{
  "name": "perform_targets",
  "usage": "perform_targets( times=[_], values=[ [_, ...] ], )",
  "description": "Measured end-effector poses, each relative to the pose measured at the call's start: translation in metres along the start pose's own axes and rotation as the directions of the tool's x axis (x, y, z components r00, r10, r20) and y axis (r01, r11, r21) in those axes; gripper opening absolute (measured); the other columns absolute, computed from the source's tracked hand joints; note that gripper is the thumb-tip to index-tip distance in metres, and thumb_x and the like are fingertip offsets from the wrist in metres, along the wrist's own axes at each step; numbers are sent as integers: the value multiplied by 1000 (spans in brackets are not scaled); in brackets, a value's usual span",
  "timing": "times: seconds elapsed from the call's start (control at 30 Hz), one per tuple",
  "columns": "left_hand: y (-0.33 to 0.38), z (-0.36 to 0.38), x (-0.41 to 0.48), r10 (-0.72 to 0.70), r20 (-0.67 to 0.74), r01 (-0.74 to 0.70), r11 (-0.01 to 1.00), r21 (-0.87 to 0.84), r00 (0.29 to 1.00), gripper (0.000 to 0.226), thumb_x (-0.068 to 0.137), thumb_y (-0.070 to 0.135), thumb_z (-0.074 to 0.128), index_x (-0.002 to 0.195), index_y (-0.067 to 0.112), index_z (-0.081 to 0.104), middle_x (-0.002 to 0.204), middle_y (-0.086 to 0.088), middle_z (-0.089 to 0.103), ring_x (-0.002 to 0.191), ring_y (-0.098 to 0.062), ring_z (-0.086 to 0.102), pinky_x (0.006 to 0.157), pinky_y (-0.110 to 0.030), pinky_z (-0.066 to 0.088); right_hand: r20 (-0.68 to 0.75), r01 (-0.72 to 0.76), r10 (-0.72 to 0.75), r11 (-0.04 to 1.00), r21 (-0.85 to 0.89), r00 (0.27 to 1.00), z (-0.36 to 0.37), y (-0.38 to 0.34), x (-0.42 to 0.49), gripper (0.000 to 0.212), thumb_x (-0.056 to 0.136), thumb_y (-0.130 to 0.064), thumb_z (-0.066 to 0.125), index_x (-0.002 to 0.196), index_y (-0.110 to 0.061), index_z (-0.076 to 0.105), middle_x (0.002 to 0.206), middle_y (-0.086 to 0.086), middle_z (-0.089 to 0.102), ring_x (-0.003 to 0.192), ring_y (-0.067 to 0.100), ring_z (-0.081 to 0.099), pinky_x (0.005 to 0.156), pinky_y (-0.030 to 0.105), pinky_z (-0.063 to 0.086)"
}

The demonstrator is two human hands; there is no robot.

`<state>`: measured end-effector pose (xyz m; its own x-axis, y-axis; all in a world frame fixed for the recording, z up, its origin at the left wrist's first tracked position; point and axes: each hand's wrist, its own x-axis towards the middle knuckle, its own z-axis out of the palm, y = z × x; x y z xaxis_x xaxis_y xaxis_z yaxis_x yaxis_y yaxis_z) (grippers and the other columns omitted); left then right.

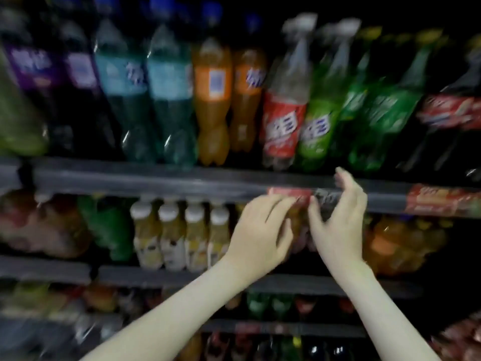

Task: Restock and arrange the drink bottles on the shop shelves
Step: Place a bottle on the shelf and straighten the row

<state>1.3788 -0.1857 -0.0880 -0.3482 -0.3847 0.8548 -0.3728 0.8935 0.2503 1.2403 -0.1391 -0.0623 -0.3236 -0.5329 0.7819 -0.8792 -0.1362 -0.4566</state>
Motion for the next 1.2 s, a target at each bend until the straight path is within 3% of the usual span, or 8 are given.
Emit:
perform_targets(
  times=[0.07,0.13,0.27,0.4,0.57,0.8,1.07,1.2],
  values=[
    [-6,-18,-61,-96,205,107,993,-43,974,35,88,16,55,121,3,59,98,-7,68,87,-15,59,74,-22,45,199,-8,-6,998,67,980,19,-19,-61,49,89,-9,60,134,-2,43,126,12,50,118,21,46,99,29,40],
    [-19,-38,-129,-292,465,325,946,9,836,41,91,23,51,129,7,53,102,-4,68,86,-15,62,67,-20,45,431,-120,76,990,76,899,44,-36,-121,42,91,-12,59,132,-5,48,119,2,52,112,16,51,95,24,41],
    [-66,-95,-271,-655,648,630,702,331,389,45,95,31,38,137,16,39,123,-5,56,110,-26,55,83,-36,44,836,-285,267,948,-140,479,114,-61,-247,26,95,-17,55,121,-17,57,113,-5,58,107,15,57,84,23,40],
    [-107,-166,-409,-759,650,654,506,563,28,43,97,28,39,139,20,32,130,-4,48,114,-27,52,86,-36,40,913,-311,405,876,-370,55,188,-81,-399,26,90,-5,55,111,-21,59,102,0,64,99,23,63,72,25,38],
    [-137,-211,-574,-810,555,706,282,650,-188,40,98,28,38,137,17,34,130,-5,49,104,-31,58,80,-39,46,853,-226,468,827,-515,-231,264,-97,-571,48,94,-8,50,141,-7,38,134,14,49,121,30,50,92,29,39],
    [-200,-180,-777,-888,400,838,32,545,-226,37,95,18,44,132,19,45,126,-3,55,111,-23,56,86,-37,47,874,-105,452,875,-473,-177,357,-41,-771,70,87,-9,58,149,-10,24,134,24,41,110,42,51,92,43,44],
    [-160,-141,-889,-845,445,867,-45,496,-298,31,96,19,47,127,17,51,122,-1,55,106,-19,57,85,-35,46,874,176,478,871,-458,-91,421,32,-860,33,96,-14,48,128,-6,45,109,29,53,97,43,55,68,38,37],
    [-153,-145,-851,-795,543,870,38,491,-271,32,97,20,44,129,19,49,125,-2,53,106,-22,56,84,-36,46,926,170,370,920,-353,-76,390,-1,-812,30,92,-21,56,119,-9,53,98,20,59,88,40,59,64,36,40]
  ],
)
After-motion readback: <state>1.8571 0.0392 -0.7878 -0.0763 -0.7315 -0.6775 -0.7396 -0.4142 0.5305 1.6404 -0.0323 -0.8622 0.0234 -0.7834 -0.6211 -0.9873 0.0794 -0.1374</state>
